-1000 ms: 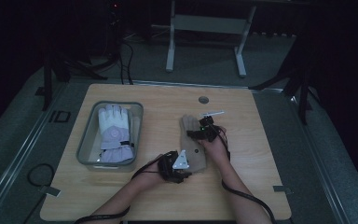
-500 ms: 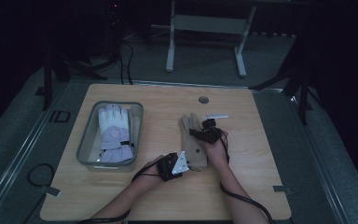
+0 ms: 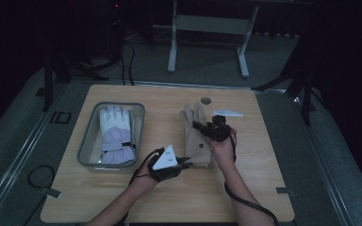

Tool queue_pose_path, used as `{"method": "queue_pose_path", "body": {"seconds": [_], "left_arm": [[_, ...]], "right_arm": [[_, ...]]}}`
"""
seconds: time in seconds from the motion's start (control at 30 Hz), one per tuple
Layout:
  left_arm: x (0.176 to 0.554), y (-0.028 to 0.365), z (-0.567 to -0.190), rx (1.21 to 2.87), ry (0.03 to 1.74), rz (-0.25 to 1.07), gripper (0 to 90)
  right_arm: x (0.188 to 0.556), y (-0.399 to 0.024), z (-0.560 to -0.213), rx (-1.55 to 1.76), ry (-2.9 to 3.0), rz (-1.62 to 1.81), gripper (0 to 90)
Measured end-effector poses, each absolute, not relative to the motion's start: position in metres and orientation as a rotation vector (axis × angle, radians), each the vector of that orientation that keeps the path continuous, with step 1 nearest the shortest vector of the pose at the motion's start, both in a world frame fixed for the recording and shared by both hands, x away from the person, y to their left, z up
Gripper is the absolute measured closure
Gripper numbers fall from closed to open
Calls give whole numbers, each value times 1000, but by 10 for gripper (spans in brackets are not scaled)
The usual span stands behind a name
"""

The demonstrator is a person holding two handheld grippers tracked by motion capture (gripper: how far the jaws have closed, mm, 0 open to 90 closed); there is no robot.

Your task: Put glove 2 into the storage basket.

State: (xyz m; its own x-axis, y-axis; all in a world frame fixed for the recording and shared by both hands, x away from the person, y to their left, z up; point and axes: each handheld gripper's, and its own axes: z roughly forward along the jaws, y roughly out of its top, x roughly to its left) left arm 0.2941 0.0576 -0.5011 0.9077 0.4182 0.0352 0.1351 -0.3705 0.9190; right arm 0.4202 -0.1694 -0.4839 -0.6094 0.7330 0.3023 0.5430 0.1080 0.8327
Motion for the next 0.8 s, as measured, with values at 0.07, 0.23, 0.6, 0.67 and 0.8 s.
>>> {"method": "queue_pose_path", "body": {"seconds": [0.07,0.23,0.6,0.67,0.8], "left_arm": [[296,61,-499,1948,451,259,816],[295,70,-497,1957,479,245,819],[285,90,-484,2024,408,384,819],[283,94,-481,2033,406,401,819],[281,102,-476,2047,412,431,818]], "right_arm": [[420,-168,-481,1279,2188,1515,724],[420,-160,-475,1255,2206,1524,724],[422,-133,-464,1192,2257,1497,724],[422,-128,-461,1187,2261,1518,724],[424,-116,-458,1176,2284,1521,724]]}}
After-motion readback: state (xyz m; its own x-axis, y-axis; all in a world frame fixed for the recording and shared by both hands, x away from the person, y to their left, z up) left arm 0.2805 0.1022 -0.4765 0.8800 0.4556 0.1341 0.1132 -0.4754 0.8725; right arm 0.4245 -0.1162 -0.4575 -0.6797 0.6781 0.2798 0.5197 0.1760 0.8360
